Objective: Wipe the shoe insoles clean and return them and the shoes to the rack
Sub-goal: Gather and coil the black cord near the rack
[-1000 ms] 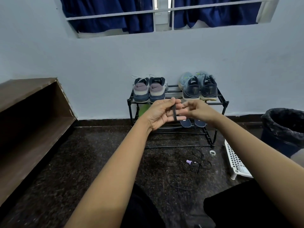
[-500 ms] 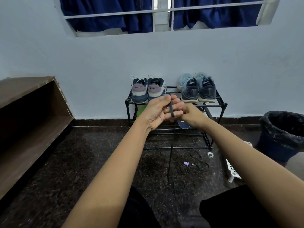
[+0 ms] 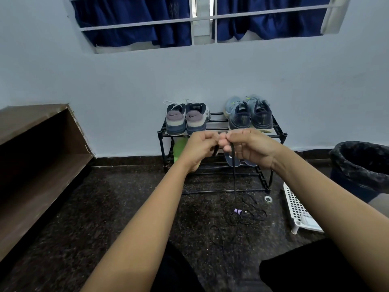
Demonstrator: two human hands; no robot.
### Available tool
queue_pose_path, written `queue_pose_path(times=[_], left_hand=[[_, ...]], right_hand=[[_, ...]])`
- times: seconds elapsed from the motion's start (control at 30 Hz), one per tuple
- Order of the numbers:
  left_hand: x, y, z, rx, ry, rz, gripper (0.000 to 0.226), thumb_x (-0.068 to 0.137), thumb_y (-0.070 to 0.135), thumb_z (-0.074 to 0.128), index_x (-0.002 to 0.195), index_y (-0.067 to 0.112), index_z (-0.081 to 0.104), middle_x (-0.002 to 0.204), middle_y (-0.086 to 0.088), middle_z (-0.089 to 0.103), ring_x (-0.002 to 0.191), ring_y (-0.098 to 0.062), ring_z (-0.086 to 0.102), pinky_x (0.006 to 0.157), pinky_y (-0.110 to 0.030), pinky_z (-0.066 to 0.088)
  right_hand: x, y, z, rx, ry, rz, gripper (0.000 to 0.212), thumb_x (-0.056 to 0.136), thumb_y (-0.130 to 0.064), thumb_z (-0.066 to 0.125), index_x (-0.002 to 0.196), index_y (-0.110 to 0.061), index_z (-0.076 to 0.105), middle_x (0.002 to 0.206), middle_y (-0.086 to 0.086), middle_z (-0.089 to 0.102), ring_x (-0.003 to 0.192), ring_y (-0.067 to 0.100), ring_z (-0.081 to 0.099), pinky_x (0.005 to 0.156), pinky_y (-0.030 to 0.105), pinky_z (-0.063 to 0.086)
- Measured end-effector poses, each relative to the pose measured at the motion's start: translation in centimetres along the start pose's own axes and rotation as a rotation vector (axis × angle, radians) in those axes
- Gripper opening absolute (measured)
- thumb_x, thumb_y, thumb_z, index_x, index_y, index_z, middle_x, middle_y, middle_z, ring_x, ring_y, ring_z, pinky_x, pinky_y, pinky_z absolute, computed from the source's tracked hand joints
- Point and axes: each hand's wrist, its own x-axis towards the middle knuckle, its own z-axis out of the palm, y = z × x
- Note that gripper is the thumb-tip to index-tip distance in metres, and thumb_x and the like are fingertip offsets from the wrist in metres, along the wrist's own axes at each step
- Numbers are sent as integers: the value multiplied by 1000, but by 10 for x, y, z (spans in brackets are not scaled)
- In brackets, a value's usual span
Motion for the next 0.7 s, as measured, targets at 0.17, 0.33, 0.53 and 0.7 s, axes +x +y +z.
queue_pose_path(times=[0.17, 0.33, 0.53, 0.7], left_hand=[[-7, 10, 7, 96, -218, -88, 20, 99, 8, 50, 93, 11, 69, 100, -9, 73, 99, -20, 70, 92, -48, 51], [-15, 5, 12, 197, -532, -245, 19, 100, 14, 51, 94, 8, 69, 97, -11, 72, 100, -25, 69, 95, -54, 49], [-15, 21, 14, -226, -379, -271, 17, 100, 11, 48, 90, 3, 59, 73, -8, 67, 81, -26, 73, 71, -49, 60], [-12, 22, 15, -313, -223, -291, 17, 101, 11, 47, 92, 2, 58, 67, -7, 67, 63, -22, 72, 61, -40, 61]], right_hand=[[1, -8, -11, 156, 172, -57, 15, 93, -13, 52, 94, -14, 67, 79, -5, 72, 60, 4, 60, 66, 22, 51], [5, -10, -29, 298, 289, -90, 12, 94, -12, 51, 86, -16, 61, 67, -7, 61, 50, 2, 47, 48, 14, 37], [1, 20, -54, -943, 132, 108, 5, 86, -15, 66, 83, -11, 64, 67, 3, 63, 58, 9, 56, 54, 21, 41], [2, 38, -24, -774, -63, -149, 15, 78, 4, 66, 88, -5, 59, 78, 6, 61, 74, 10, 55, 71, 30, 47]])
